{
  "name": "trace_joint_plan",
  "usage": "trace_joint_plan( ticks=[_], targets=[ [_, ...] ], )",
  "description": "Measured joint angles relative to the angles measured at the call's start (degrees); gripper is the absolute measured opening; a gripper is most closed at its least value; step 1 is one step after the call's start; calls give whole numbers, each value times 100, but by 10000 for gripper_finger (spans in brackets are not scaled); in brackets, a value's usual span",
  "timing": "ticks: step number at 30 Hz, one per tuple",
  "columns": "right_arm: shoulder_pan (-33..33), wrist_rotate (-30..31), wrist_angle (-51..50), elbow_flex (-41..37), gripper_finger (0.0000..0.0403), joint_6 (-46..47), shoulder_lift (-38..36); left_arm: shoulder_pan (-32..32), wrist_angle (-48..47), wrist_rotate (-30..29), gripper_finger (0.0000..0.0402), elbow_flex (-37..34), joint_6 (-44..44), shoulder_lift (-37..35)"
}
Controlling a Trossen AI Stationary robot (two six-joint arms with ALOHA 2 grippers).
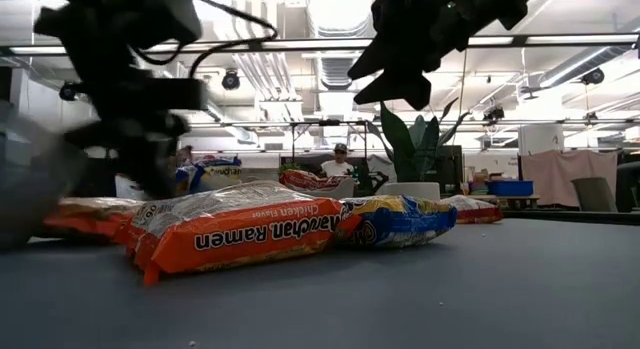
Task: Sort Maruchan noodles
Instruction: Put the orange noodle pack into the black bin
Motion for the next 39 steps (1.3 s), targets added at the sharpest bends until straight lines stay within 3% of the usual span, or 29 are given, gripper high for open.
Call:
trace_joint_plan(
  ticks=[3,6,16,21,26,32,35,39],
  targets=[
    [0,260,7,0,214,-83,0,128,546,-903,1,79,340,20],
    [0,422,9,0,214,-85,0,243,149,-1023,1,387,450,-57],
    [0,424,0,0,214,-166,0,217,-1107,-705,0,928,308,-135],
    [0,424,2,-13,214,-162,0,219,-1364,36,0,929,355,-205],
    [0,424,2,-43,214,-148,2,219,-1385,759,0,786,363,-207],
    [0,424,0,-57,214,-148,0,350,-786,794,0,403,476,-11],
    [0,424,4,-57,214,-148,0,498,-246,318,0,370,764,189],
    [-2,426,13,-59,214,-148,0,711,185,-1318,0,720,1130,333]
  ],
)
